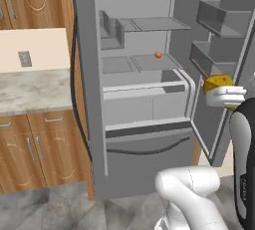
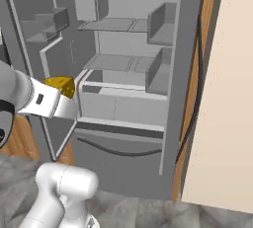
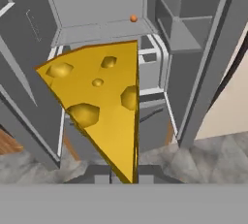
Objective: Pick the cheese from the fridge and the cheese grater from the cabinet and place them next to the salad bowl.
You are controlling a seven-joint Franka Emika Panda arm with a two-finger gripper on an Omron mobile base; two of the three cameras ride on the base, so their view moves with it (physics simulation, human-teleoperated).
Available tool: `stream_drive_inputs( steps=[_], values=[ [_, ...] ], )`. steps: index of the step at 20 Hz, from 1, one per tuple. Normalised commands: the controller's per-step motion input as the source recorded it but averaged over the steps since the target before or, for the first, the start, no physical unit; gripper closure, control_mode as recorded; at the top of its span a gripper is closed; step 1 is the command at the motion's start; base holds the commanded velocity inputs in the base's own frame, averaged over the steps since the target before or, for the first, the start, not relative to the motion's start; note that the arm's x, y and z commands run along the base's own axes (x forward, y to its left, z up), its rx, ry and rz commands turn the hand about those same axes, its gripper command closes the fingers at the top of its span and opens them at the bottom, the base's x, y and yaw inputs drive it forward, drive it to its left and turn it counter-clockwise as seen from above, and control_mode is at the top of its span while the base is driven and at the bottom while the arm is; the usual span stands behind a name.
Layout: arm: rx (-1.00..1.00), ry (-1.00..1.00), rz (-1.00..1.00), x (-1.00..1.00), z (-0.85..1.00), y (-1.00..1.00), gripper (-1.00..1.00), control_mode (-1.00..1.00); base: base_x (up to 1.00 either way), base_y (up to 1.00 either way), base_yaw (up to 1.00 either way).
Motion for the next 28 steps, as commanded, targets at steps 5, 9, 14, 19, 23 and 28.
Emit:
stream_drive_inputs(
  steps=[5,9,14,19,23,28],
  values=[
    [0.00,0.00,0.00,0.00,0.00,0.00,1.00,1.00,-1.00,0.03,0.06],
    [0.00,0.00,0.00,0.00,0.00,0.00,1.00,1.00,-1.00,0.26,0.21],
    [0.00,0.00,0.00,0.00,0.00,0.00,1.00,1.00,-1.00,0.51,0.29],
    [0.00,0.00,0.00,0.00,0.00,0.00,1.00,1.00,-0.33,0.91,0.53],
    [0.00,0.00,0.00,0.00,0.00,0.00,1.00,1.00,0.88,0.53,0.61],
    [0.00,0.00,0.00,0.00,0.00,0.00,1.00,1.00,0.88,0.47,0.64]
  ],
)
